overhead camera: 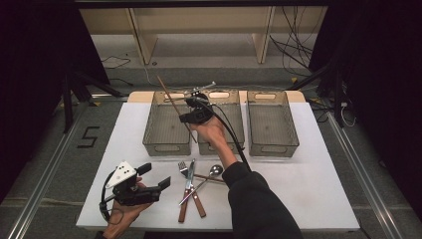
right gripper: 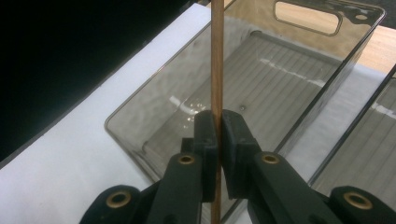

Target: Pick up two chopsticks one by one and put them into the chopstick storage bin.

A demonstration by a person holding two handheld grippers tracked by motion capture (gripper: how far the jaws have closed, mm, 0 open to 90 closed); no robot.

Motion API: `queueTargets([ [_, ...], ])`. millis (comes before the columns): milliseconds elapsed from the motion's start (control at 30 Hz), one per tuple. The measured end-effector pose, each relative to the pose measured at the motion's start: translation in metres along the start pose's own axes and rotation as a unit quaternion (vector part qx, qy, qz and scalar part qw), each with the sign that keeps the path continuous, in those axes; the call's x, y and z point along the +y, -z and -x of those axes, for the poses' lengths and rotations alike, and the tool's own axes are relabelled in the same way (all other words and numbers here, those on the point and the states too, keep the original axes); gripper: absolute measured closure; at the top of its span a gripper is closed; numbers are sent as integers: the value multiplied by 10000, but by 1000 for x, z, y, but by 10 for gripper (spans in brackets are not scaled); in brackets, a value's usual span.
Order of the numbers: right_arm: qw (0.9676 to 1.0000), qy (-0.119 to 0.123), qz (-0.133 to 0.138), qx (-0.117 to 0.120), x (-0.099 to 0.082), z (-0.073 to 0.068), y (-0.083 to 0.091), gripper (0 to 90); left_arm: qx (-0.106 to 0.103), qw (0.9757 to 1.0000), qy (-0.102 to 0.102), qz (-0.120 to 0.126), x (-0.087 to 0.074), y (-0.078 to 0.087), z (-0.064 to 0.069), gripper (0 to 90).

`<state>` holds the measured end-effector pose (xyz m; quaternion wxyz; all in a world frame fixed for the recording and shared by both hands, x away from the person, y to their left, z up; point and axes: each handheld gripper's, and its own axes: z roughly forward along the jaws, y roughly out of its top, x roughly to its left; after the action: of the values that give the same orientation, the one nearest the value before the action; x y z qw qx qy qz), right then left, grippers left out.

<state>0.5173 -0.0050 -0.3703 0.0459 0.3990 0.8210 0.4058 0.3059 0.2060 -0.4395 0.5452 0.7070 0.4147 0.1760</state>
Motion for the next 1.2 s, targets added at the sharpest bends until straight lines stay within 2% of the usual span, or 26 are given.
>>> queueTargets([
  [200, 9999, -87, 9, -89, 5, -2, -11, 858, -40, 10000, -2, -5, 0, -1, 2, 109],
  [767, 9996, -217, 60, -157, 8, -2, -21, 858, -22, 10000, -10, 8, 0, 0, 0, 109],
  [1200, 9992, -336, 13, -205, 7, -2, -35, 856, -34, 10000, 10, 23, 0, 0, 0, 109],
])
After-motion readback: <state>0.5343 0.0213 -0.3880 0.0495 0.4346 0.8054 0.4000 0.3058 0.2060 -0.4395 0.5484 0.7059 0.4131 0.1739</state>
